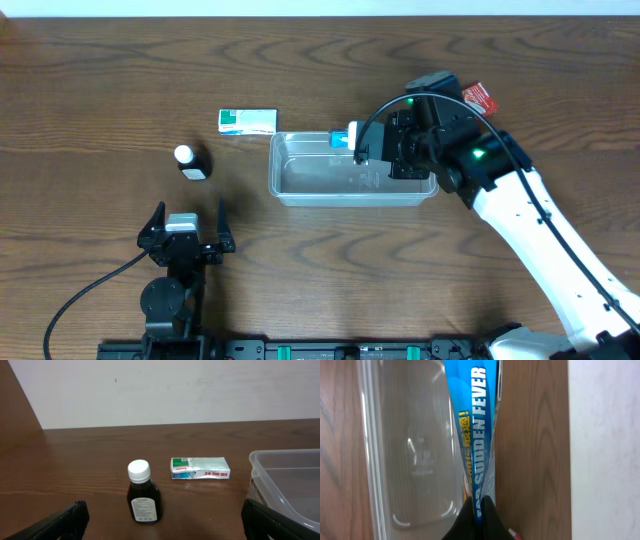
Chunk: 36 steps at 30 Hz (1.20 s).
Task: Pack container
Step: 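Lift the blue-white box upright and carry it over the container, then lower the blue-white box into the container and lay it flat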
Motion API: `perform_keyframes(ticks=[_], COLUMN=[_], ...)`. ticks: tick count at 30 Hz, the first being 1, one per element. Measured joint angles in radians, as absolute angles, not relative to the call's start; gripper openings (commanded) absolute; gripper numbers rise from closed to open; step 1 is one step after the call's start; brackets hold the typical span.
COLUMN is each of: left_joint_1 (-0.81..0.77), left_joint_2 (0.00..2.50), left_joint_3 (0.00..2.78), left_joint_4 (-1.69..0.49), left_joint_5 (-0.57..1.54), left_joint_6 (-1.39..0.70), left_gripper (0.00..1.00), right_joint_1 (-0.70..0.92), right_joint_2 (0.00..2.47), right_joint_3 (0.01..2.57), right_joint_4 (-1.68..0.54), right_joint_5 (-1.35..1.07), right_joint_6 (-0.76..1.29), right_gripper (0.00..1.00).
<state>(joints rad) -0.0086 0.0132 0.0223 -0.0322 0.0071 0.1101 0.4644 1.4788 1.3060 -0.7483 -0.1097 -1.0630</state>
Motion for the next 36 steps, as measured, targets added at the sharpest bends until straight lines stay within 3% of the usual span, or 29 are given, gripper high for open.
perform_keyframes(ticks=[36], left_joint_1=[-0.009], left_joint_2=[0.013], left_joint_3=[0.022], left_joint_4=[-0.032], left_joint_5=[0.007], left_joint_6=[0.110], left_gripper=[0.98], right_joint_1=[0.465], right_joint_2=[1.687], right_joint_3=[1.306], right_joint_4=[-0.756], right_joint_5=[-0.073], right_joint_6=[-1.022], right_gripper=[0.01])
